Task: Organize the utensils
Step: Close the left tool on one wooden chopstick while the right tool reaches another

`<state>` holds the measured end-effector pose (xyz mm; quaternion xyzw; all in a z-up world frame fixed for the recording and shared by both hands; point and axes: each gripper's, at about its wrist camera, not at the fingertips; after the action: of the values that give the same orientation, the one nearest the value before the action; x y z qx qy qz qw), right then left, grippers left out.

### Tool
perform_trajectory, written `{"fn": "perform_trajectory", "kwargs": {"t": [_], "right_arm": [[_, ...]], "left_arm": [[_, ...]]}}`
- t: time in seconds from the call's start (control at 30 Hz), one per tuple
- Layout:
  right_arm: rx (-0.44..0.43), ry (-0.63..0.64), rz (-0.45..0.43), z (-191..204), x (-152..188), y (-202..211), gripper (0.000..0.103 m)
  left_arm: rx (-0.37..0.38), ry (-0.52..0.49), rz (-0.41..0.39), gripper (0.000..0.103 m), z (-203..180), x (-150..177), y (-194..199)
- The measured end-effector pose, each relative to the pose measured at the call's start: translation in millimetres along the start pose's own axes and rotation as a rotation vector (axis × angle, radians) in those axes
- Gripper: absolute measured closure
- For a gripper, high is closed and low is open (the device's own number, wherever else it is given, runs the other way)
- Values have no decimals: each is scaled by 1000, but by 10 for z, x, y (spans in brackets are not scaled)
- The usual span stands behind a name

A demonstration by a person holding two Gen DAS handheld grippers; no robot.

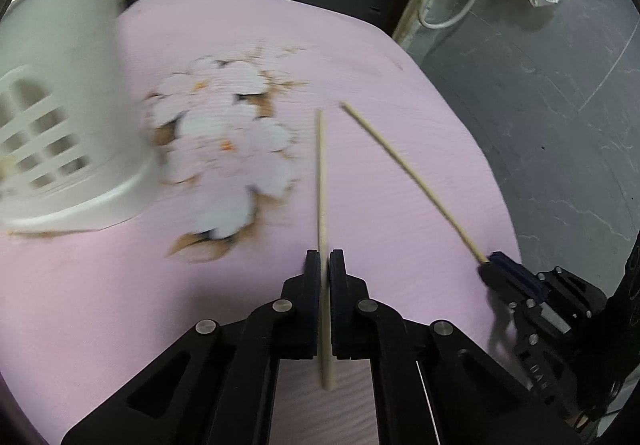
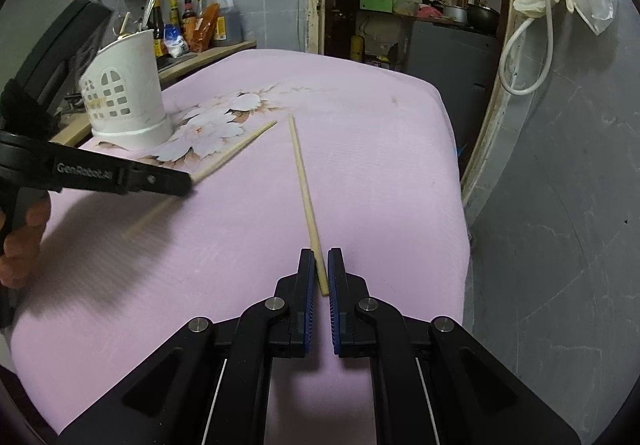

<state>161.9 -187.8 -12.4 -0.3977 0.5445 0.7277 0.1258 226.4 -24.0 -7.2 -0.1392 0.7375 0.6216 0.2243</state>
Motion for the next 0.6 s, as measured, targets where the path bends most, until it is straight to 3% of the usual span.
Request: {"fn": "perform_trajectory", "kwargs": {"t": [0.23,0.6], "right_arm": [[-32,24,40,128,49,6,98],[-194,39,101,347,-57,-105,92]], "left_arm": [[-7,54,-23,101,348,261,279],[16,60,-23,100,536,515,548]]}}
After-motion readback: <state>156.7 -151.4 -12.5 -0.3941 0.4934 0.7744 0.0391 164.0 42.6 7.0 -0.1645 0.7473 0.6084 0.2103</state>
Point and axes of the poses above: each gripper's, at about its wrist camera, not at the fingertips, and y roughly against the way its jaws point, z to its left, x to its underside, and after that the axes turned 9 degrees about -x, right-handed
